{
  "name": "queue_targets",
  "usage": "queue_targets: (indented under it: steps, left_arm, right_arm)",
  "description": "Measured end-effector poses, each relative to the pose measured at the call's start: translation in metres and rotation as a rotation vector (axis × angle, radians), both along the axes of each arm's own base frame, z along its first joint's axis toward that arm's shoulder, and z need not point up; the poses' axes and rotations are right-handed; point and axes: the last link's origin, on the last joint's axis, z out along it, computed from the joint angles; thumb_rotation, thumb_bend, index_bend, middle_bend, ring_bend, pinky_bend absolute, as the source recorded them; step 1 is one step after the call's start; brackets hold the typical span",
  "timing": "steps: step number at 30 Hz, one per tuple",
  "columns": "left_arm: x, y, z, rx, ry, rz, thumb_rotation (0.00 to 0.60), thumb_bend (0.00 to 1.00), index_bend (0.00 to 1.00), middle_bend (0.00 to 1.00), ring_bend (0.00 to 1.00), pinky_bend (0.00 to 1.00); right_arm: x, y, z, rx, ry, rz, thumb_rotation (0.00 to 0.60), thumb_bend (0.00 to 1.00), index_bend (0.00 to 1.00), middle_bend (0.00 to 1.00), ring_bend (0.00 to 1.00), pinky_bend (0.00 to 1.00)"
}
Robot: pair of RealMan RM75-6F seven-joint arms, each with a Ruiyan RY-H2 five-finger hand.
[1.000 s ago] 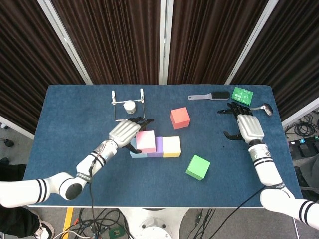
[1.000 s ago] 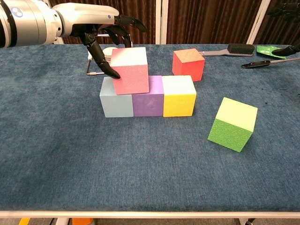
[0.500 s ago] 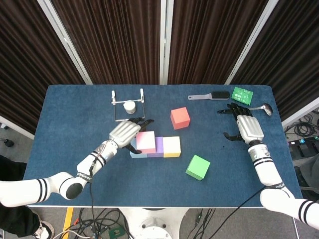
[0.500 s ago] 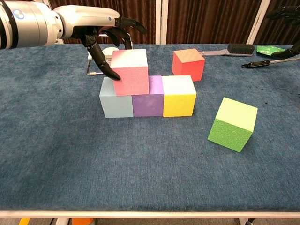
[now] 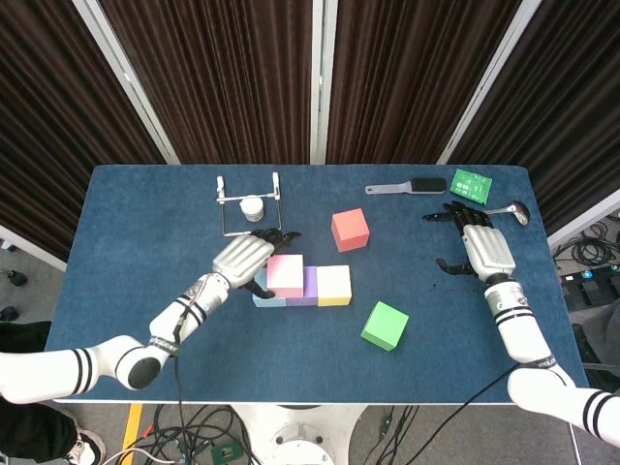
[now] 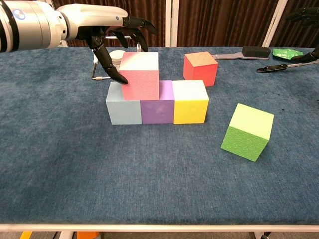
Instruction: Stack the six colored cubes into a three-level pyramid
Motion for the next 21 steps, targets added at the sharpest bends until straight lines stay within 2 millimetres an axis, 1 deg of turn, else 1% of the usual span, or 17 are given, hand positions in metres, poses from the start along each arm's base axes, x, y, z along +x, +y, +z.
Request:
queue_targets:
  steps: [7, 10, 12, 13, 16, 18, 21]
  left_arm:
    - [0.000, -0.003, 0.005, -0.003, -0.010, 0.003, 0.600, 0.05, 0.07, 0.15, 0.05, 0.18]
    - [-0.003, -0.003, 0.013, 0.006, -0.006, 0.009, 0.600, 0.04, 0.07, 0.13, 0.04, 0.16]
    - [-0.008, -0.004, 0.022, 0.023, -0.003, 0.019, 0.600, 0.03, 0.07, 0.12, 0.02, 0.15]
    - [-0.011, -0.004, 0.026, 0.033, -0.002, 0.029, 0.600, 0.03, 0.07, 0.12, 0.02, 0.14]
    - [-0.031, -0.006, 0.044, 0.079, 0.005, 0.081, 0.600, 0.03, 0.07, 0.11, 0.01, 0.14]
    - [-0.050, -0.008, 0.057, 0.121, 0.017, 0.129, 0.600, 0.03, 0.07, 0.11, 0.00, 0.14]
    - [-0.079, -0.013, 0.070, 0.179, 0.028, 0.201, 0.600, 0.03, 0.07, 0.11, 0.00, 0.14]
  right_arm:
    - [0.001, -0.001, 0.000, 0.008, 0.006, 0.006, 0.600, 0.17, 0.00, 0.00, 0.00, 0.00]
    - [0.002, -0.003, 0.000, 0.013, 0.020, 0.012, 0.600, 0.17, 0.00, 0.00, 0.00, 0.00]
    - [0.003, -0.004, -0.001, 0.022, 0.030, 0.017, 0.600, 0.17, 0.00, 0.00, 0.00, 0.00]
    - [0.004, -0.005, -0.002, 0.029, 0.036, 0.021, 0.600, 0.17, 0.00, 0.00, 0.00, 0.00]
    - [0.009, -0.011, -0.005, 0.059, 0.077, 0.046, 0.600, 0.17, 0.00, 0.00, 0.00, 0.00]
    - [0.014, -0.016, -0.008, 0.087, 0.114, 0.072, 0.600, 0.17, 0.00, 0.00, 0.00, 0.00]
    - [0.021, -0.024, -0.014, 0.138, 0.169, 0.111, 0.600, 0.16, 0.00, 0.00, 0.00, 0.00]
